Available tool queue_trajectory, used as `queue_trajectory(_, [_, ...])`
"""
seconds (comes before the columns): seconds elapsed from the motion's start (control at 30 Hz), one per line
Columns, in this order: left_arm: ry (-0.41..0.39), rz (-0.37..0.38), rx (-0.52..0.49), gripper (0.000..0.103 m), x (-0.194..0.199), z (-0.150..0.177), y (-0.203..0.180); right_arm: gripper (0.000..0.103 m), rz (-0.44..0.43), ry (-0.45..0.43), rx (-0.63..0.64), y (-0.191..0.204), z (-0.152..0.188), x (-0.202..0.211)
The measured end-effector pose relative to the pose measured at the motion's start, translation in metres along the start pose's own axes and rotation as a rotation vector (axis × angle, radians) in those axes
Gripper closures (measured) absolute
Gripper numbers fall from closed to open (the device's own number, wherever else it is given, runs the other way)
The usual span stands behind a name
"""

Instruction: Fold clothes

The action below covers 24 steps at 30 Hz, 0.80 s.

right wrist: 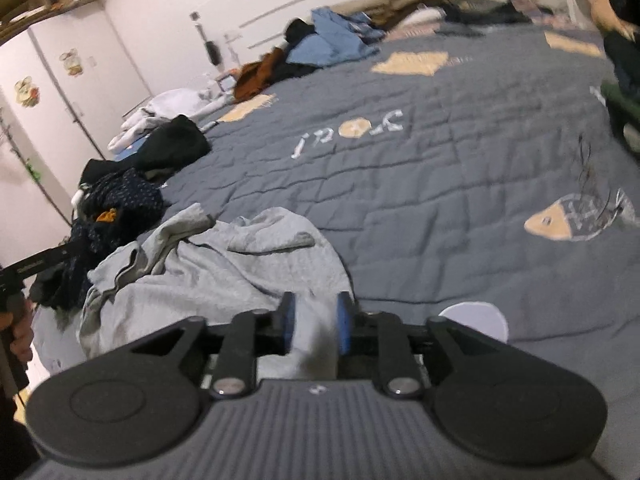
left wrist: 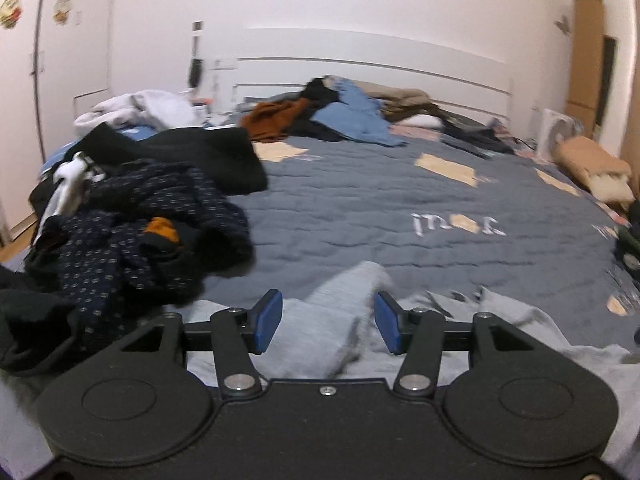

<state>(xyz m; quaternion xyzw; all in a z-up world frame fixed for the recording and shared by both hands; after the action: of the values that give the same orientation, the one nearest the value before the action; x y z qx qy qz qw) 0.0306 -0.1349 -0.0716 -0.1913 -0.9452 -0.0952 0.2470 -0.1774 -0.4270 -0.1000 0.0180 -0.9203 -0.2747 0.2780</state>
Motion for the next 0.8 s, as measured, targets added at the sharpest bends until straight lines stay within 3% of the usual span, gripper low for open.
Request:
queue_trajectory(0.1, [0.003, 0.033, -0.018, 0.052, 0.005, 0.005, -0.009, 0.064, -0.024, 0.003, 0.075, 0.011, 0.004, 0.014])
queue_trajectory(0.4, [0.011, 0.071, -0.031, 0.051, 0.010, 0.009, -0.021, 0.063, -0.253, 0.248, 0.267, 0.071, 0.054, 0.023])
queue_trajectory(0.5, [0.015, 0.083, -0.034, 0.051, 0.011, 0.010, -0.025, 0.063, -0.249, 0.285, 0.312, 0.077, 0.068, 0.023])
queue_trajectory(0.8, [0.021, 0.101, -0.057, 0.046, 0.011, 0.013, -0.040, 0.061, -0.191, 0.324, 0.273, 0.048, 0.092, 0.003])
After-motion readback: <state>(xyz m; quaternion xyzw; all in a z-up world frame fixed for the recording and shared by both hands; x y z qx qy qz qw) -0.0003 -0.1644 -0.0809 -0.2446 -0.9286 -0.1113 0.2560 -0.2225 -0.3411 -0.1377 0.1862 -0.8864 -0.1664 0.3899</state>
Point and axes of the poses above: each gripper's, at about its wrist camera, not at the fingertips, and x roughly against the way its jaws point, y to its left, z to its underside, the point moved 8 cm from there along -x, roughly the way its jaws point, and after that the axes turned 15 degrees about -z, right-handed, at the moved point
